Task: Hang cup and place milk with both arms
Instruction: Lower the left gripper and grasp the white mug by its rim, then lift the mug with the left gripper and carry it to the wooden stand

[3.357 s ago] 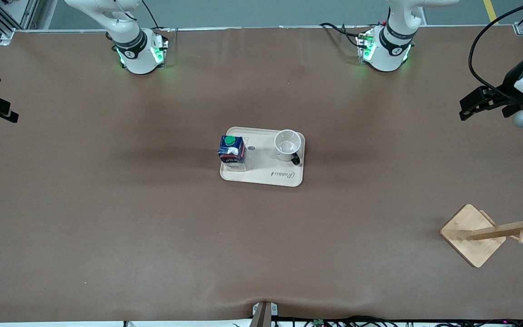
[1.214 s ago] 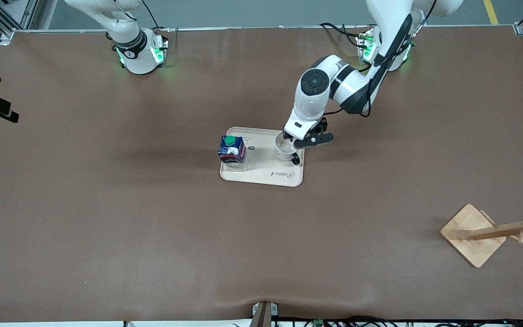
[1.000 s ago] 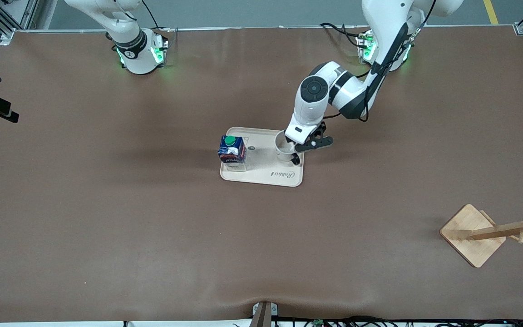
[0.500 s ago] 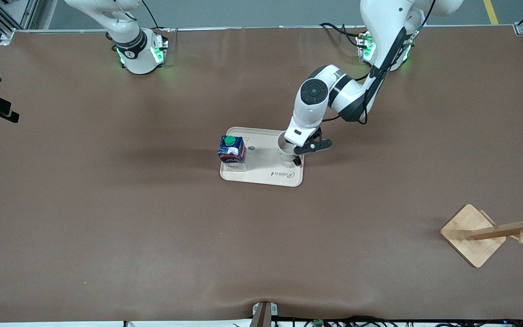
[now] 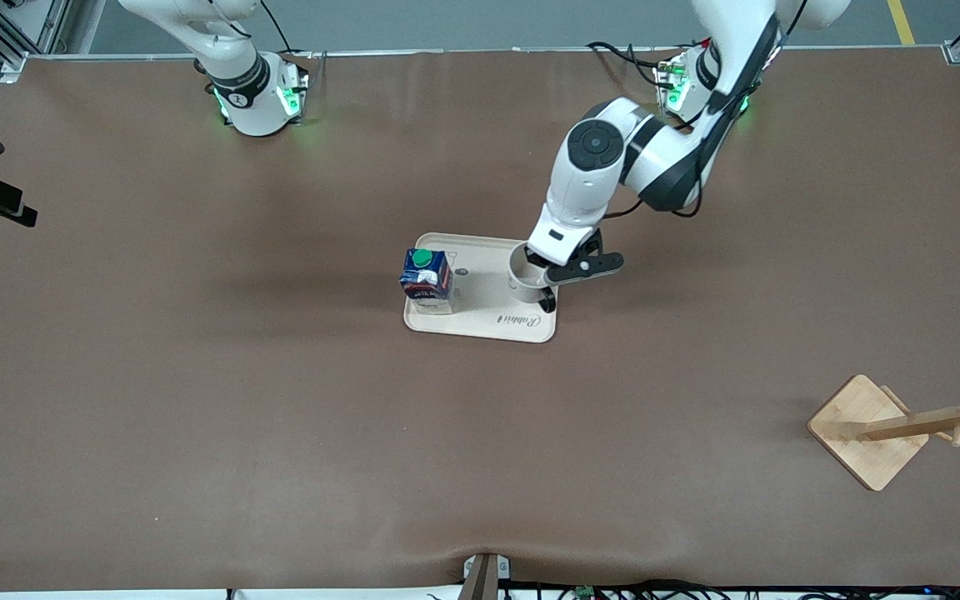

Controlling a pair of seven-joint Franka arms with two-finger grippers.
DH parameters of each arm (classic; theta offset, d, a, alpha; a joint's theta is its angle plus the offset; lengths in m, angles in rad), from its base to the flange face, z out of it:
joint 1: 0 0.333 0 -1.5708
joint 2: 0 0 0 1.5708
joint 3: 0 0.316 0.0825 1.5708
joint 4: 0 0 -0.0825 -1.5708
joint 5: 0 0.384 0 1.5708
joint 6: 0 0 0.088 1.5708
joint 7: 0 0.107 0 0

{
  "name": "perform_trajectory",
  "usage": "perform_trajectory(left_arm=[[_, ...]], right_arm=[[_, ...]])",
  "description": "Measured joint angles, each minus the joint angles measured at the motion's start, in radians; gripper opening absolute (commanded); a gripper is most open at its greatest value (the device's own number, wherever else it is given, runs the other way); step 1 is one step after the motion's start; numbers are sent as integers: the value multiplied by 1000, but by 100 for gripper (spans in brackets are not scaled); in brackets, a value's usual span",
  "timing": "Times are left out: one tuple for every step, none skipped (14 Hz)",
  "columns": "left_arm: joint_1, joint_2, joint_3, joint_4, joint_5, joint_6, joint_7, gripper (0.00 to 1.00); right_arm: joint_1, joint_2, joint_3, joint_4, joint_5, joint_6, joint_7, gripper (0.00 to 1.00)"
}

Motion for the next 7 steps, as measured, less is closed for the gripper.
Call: perform_trajectory(left_arm=[[24, -42, 2, 8, 0, -50, 42, 0], [58, -86, 3, 13, 0, -98, 99, 0], [101, -127, 4, 14, 0, -144, 167, 0], [148, -164, 6, 14, 0, -191, 239, 0], [194, -194, 7, 13, 0, -240, 309, 0], [239, -219, 8, 13, 0, -282, 372, 0], [284, -242, 8, 13, 1, -315, 433, 0]], right_arm=[[0, 3, 0, 0, 0, 0, 0, 100], [0, 4, 0, 0, 0, 0, 0, 100], [0, 5, 0, 0, 0, 1, 0, 100], [0, 9, 0, -1, 1, 7, 0, 100], [0, 18, 0, -2, 3, 20, 0, 100], [0, 30, 1, -2, 4, 36, 0, 100], [0, 43, 1, -2, 4, 48, 0, 100]])
